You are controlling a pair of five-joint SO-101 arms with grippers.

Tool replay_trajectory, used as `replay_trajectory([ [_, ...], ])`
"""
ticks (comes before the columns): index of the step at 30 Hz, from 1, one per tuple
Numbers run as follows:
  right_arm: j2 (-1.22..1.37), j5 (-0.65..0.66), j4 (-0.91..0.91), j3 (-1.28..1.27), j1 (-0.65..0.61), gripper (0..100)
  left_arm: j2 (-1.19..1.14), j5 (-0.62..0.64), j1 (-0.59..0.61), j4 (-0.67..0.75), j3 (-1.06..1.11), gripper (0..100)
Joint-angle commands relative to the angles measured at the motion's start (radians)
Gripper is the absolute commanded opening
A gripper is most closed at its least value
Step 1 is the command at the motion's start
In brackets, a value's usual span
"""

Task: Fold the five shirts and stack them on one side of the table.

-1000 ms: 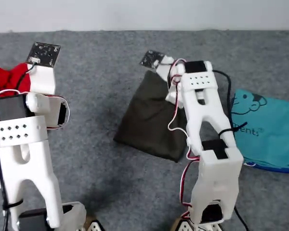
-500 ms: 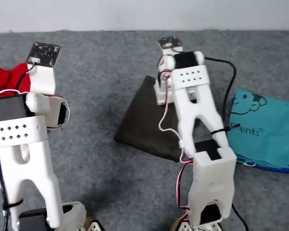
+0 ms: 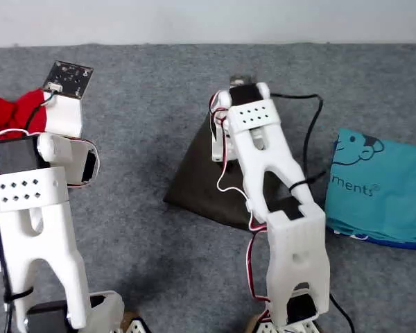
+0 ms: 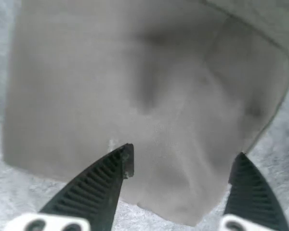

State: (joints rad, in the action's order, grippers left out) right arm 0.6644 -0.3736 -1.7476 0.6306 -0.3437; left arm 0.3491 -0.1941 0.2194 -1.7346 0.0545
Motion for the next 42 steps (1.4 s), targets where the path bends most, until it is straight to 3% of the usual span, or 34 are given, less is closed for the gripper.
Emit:
replay_trajectory([
  [1,0.013,-0.071,-0.013,0.031,-0.001,44.1,0.031,-0.014,0.006,-0.003,-0.007,2],
  [16,0.22,-0.091,0.087,0.032,0.001,47.4,0.029,-0.015,0.006,-0.003,-0.007,2],
  [18,0.26,-0.087,0.101,0.032,0.001,44.9,0.029,-0.015,0.006,-0.003,-0.007,2],
  [21,0.286,-0.081,0.107,0.038,0.001,33.3,0.029,-0.015,0.006,-0.003,-0.005,2],
  [26,0.295,0.051,0.104,0.071,0.002,6.9,0.029,-0.015,0.006,-0.002,-0.005,2],
  [28,0.295,0.095,0.102,0.071,0.013,1.3,0.029,-0.015,0.006,-0.002,-0.005,2],
  [33,0.283,0.166,0.087,0.071,0.079,1.0,0.029,-0.015,0.006,-0.002,-0.005,2],
  [42,0.107,0.482,-0.051,0.167,0.182,1.0,0.029,-0.015,0.006,-0.002,-0.005,2],
])
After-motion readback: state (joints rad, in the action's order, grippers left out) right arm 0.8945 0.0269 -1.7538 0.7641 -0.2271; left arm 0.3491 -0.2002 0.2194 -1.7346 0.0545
